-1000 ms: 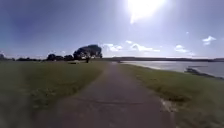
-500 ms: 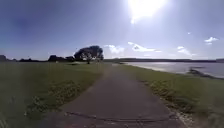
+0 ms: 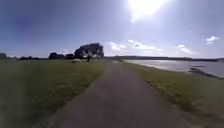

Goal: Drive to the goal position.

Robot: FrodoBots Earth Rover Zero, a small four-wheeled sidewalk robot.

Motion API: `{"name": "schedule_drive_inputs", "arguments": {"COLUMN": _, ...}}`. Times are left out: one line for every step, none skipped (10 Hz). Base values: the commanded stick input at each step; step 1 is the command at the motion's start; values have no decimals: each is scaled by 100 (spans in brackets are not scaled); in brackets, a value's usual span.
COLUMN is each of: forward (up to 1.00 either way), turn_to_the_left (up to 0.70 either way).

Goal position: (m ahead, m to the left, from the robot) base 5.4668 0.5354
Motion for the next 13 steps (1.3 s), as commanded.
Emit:
{"name": "schedule_drive_inputs", "arguments": {"forward": 70, "turn_to_the_left": 5}}
{"name": "schedule_drive_inputs", "arguments": {"forward": 70, "turn_to_the_left": 5}}
{"name": "schedule_drive_inputs", "arguments": {"forward": 70, "turn_to_the_left": 5}}
{"name": "schedule_drive_inputs", "arguments": {"forward": 70, "turn_to_the_left": 5}}
{"name": "schedule_drive_inputs", "arguments": {"forward": 70, "turn_to_the_left": 5}}
{"name": "schedule_drive_inputs", "arguments": {"forward": 70, "turn_to_the_left": 5}}
{"name": "schedule_drive_inputs", "arguments": {"forward": 70, "turn_to_the_left": 5}}
{"name": "schedule_drive_inputs", "arguments": {"forward": 70, "turn_to_the_left": 5}}
{"name": "schedule_drive_inputs", "arguments": {"forward": 70, "turn_to_the_left": 5}}
{"name": "schedule_drive_inputs", "arguments": {"forward": 70, "turn_to_the_left": 5}}
{"name": "schedule_drive_inputs", "arguments": {"forward": 70, "turn_to_the_left": 5}}
{"name": "schedule_drive_inputs", "arguments": {"forward": 70, "turn_to_the_left": 5}}
{"name": "schedule_drive_inputs", "arguments": {"forward": 70, "turn_to_the_left": 5}}
